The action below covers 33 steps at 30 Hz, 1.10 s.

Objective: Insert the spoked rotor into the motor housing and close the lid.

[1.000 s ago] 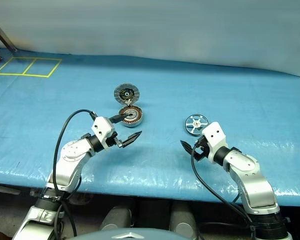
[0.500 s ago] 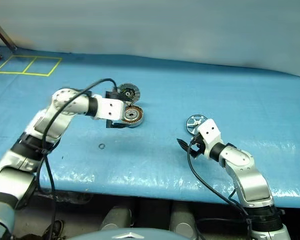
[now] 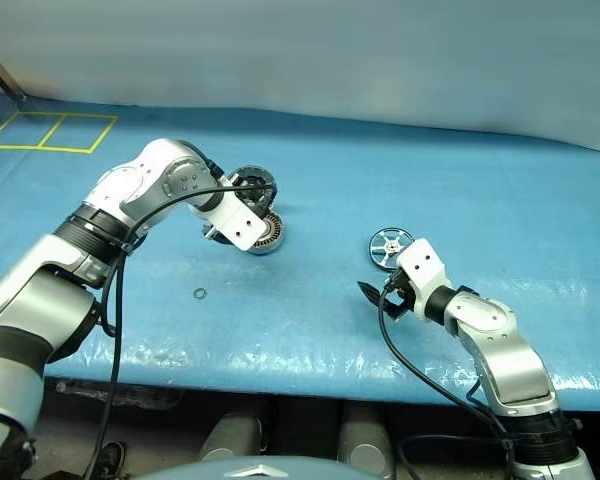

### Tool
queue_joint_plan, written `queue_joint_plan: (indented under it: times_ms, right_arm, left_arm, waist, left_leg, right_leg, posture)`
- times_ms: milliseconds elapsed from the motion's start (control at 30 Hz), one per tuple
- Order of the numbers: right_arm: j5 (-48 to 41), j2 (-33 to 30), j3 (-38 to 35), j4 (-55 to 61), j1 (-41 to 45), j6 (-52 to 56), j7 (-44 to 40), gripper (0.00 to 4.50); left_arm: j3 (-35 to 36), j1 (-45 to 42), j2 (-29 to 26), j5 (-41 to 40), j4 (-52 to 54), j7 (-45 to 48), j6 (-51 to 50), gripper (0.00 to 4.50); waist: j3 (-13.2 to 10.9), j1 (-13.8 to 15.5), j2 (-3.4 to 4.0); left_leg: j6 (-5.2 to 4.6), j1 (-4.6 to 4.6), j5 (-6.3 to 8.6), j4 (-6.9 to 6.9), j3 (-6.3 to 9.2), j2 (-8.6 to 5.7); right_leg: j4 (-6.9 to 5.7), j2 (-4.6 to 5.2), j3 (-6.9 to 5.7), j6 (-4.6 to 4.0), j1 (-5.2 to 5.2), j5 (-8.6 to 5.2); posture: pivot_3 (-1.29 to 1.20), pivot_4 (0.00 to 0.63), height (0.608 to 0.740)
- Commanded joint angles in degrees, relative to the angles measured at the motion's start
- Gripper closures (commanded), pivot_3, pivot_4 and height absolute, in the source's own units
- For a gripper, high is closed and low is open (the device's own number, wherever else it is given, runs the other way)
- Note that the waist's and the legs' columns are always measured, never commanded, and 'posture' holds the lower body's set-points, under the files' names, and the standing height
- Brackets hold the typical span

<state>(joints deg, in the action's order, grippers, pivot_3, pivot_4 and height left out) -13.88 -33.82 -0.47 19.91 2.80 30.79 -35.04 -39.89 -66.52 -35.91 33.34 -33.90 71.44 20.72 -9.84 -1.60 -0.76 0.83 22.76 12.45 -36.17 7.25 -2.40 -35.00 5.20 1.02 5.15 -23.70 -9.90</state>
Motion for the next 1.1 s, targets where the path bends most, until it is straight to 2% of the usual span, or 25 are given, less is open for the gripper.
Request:
queue_joint_plan:
  times_ms: [33,300,533,767,1100]
  right_arm:
    - [-0.5,-0.5,-1.3,2.4,0.2,0.2,0.1,0.02]
    - [-0.1,-0.1,-1.0,2.3,0.7,0.3,0.7,0.02]
    - [-0.1,-1.3,-1.1,2.6,0.8,1.0,-0.2,0.02]
    - [-0.2,-2.1,-0.7,2.9,0.6,1.3,-0.7,0.02]
    - [-0.2,-1.4,0.1,3.0,0.7,1.1,-0.4,0.02]
  left_arm:
    - [-0.3,-1.2,0.6,1.8,-2.1,0.4,1.7,0.0]
    - [-1.3,0.7,2.5,3.7,-3.9,1.7,2.4,0.0]
    - [-1.6,-0.2,3.8,6.3,-7.1,0.9,2.3,0.0]
    - [-2.0,-1.1,4.7,6.8,-7.5,4.5,2.6,0.0]
    - [-2.2,-3.9,6.7,7.8,-10.4,3.3,3.3,0.0]
  waist:
    - [0.0,0.0,0.0]
    - [0.0,0.1,-0.04]
    - [0.0,0.0,-0.03]
    - [0.0,0.0,-0.03]
    - [0.0,-0.1,-0.05]
  left_leg:
    - [0.0,-0.01,0.0,-0.01,0.0,0.0]
    - [-0.01,0.06,0.0,-0.16,0.02,-0.01]
    - [-0.02,0.06,0.01,-0.32,0.02,-0.01]
    - [-0.15,0.22,0.09,-0.78,0.02,-0.03]
    - [-0.17,0.24,0.1,-0.87,0.02,-0.04]
  right_leg:
    - [-0.02,0.0,0.0,0.0,0.01,0.0]
    - [-0.05,0.0,0.0,0.07,0.02,0.04]
    - [-0.14,0.0,0.0,0.09,0.03,0.05]
    - [-0.17,0.0,0.01,0.21,0.09,0.13]
    - [-0.25,0.0,0.02,0.23,0.08,0.14]
  posture:
    - [0.0,0.15,0.74]
    - [0.0,0.15,0.74]
    - [0.0,0.15,0.74]
    - [0.0,0.15,0.74]
    - [0.0,0.15,0.74]
